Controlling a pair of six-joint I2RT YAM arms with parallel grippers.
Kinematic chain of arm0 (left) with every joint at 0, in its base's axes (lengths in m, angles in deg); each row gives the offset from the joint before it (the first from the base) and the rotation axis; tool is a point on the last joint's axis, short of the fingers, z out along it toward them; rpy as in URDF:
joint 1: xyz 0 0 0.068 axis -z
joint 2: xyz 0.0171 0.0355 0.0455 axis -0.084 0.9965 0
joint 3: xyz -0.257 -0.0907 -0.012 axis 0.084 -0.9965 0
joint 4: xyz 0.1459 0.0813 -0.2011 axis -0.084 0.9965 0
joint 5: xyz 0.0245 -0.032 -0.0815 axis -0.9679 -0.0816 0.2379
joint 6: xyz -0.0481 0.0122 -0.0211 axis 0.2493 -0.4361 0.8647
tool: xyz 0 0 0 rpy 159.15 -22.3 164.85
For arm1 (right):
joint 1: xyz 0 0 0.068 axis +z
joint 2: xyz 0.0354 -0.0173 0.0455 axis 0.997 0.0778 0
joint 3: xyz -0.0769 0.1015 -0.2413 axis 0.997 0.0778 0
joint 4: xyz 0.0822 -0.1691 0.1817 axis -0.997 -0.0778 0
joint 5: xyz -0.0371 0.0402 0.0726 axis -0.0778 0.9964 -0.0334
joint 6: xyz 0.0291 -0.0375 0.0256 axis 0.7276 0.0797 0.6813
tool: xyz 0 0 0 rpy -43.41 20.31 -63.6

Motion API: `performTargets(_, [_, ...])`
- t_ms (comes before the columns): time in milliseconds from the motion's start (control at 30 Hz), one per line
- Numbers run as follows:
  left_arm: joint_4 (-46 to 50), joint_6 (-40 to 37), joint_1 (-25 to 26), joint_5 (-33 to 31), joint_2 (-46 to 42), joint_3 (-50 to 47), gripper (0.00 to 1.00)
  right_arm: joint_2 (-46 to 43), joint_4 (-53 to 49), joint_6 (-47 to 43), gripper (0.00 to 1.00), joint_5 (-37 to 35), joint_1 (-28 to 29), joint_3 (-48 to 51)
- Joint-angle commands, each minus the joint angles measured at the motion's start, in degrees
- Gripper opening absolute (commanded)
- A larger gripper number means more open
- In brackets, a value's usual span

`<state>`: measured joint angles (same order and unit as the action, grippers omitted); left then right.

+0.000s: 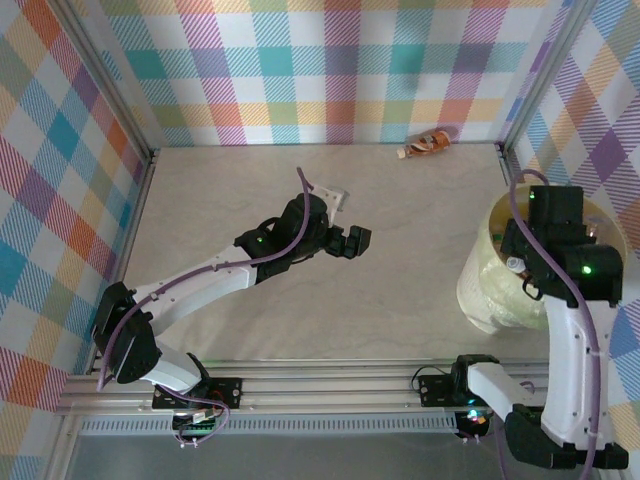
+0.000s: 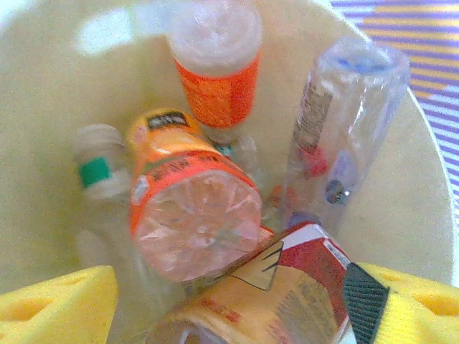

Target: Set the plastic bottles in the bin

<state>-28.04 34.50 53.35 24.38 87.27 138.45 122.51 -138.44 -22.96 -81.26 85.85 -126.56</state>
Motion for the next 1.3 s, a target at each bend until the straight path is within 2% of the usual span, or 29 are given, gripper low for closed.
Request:
performTargets(0, [0.3,0.4,-1.0,-1.0,-0.4,-0.6,1.0,0.6,-4.8,0.0,0.8,1.8,-0.3,-2.9])
performTargets(67, [0.6,0.2,-1.0,-1.2,-0.5,-0.7,1.0,1.0,-7.6,0.1,0.77,1.0,-0.3,-3.6])
performTargets(200, [0.7,0.2,-1.1,-1.3,-0.3,-0.7,1.0,0.7,-9.9,-0.2,0.72,6.7,-0.3,-2.4])
performTargets(300, [0.4,0.5,-1.1,-1.0,0.2,-0.6,1.0,1.0,-9.9,-0.3,0.71,7.7,-0.3,-0.1])
performTargets(400, [0.3,0.8,-1.1,-0.6,0.6,-0.5,1.0,1.7,-10.1,-0.3,0.7,6.1,-0.3,1.5])
performTargets(533, [0.7,0.8,-1.2,-0.9,0.7,-0.6,1.0,3.1,-11.3,0.5,0.65,0.1,-0.3,2.2])
performTargets(767, [0.5,1.0,-1.3,-1.2,0.7,-0.8,1.0,5.5,-10.5,0.7,0.63,-1.4,-0.5,1.8])
performTargets(1000, [0.3,2.8,-1.8,-2.7,-1.4,-2.4,1.0,6.4,-1.2,1.8,0.66,13.5,-0.5,-9.1])
performTargets(1133, [-1.0,5.0,-2.3,-5.7,-5.1,-4.9,1.0,7.9,5.1,3.8,0.66,29.6,0.4,-13.1])
performTargets(1200, [-1.0,6.8,-2.7,-8.7,-6.8,-6.2,1.0,8.7,9.4,4.9,0.67,35.9,2.7,-12.1])
performTargets(1267, [-0.3,8.9,-3.4,-11.6,-8.3,-7.1,1.0,10.2,13.2,5.5,0.68,37.9,7.3,-11.1])
